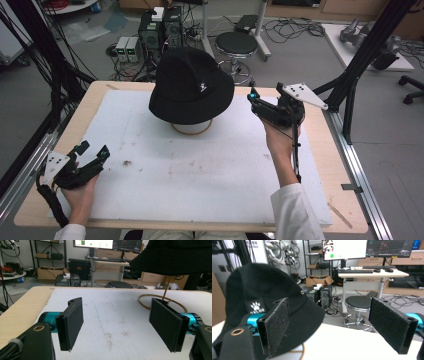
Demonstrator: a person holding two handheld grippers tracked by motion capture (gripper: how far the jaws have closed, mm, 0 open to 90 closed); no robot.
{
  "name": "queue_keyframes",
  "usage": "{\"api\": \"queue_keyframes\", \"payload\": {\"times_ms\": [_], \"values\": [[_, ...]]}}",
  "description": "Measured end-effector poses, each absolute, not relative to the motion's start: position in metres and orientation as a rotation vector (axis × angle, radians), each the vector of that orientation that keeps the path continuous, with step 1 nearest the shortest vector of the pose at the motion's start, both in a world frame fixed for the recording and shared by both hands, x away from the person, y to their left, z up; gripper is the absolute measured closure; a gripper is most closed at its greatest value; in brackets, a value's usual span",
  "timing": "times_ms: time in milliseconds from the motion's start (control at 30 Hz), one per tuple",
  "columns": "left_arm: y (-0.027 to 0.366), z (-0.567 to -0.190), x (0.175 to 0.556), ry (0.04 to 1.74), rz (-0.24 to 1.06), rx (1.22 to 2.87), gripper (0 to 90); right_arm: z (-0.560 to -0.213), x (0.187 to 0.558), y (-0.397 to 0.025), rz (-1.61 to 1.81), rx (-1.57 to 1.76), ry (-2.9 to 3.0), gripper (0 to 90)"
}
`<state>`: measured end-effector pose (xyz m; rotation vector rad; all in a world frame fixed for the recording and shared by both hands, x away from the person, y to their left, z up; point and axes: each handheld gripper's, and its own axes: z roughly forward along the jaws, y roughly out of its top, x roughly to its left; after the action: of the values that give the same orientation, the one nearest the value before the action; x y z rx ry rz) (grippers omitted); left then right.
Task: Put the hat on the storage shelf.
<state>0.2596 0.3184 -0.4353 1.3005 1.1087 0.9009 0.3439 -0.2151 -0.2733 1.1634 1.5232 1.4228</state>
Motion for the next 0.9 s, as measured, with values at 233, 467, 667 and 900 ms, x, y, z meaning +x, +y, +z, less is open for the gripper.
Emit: {"api": "queue_keyframes", "payload": {"times_ms": [233,467,667,900], "values": [[0.318,-0.435,0.259,1.109,0.896,1.305,27.7,-0.288,0.338,-0.23,1.41,1.194,1.513,13.7],[0.318,-0.436,0.259,1.109,0.895,1.307,27.7,-0.306,0.331,-0.243,1.375,1.224,1.539,13.6],[0.318,-0.436,0.259,1.11,0.894,1.306,27.8,-0.321,0.328,-0.247,1.355,1.258,1.591,13.5],[0.319,-0.436,0.258,1.113,0.894,1.301,27.7,-0.333,0.321,-0.248,1.343,1.267,1.588,13.0]]}}
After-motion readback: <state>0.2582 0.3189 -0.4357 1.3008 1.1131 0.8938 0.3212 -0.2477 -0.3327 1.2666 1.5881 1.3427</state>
